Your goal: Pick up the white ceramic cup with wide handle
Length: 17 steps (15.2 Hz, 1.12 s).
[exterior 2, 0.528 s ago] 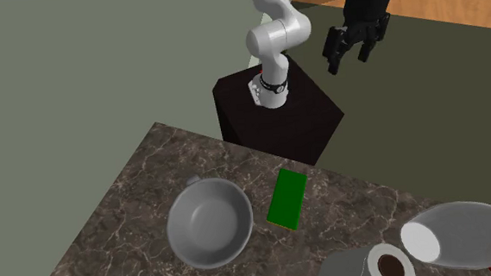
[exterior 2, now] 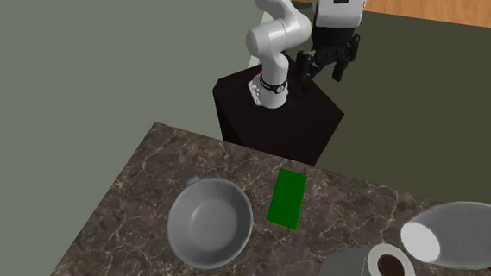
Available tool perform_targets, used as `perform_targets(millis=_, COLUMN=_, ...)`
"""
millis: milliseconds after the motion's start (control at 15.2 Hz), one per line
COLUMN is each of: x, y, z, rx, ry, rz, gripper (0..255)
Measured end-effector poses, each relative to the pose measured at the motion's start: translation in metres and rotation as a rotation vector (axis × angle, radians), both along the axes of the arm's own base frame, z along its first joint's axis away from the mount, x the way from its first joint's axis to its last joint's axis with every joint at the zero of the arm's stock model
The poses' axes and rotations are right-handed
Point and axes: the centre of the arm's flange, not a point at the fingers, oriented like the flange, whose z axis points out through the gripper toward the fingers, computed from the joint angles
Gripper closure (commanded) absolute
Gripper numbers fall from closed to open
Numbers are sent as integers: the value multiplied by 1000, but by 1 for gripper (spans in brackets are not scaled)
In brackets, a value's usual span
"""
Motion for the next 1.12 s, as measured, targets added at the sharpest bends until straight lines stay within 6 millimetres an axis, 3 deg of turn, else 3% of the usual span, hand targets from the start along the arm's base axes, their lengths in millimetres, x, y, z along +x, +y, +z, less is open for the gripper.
perform_targets(millis=1122, x=18, y=-218, z=-52, rx=22, ry=25, rz=33, gripper=0)
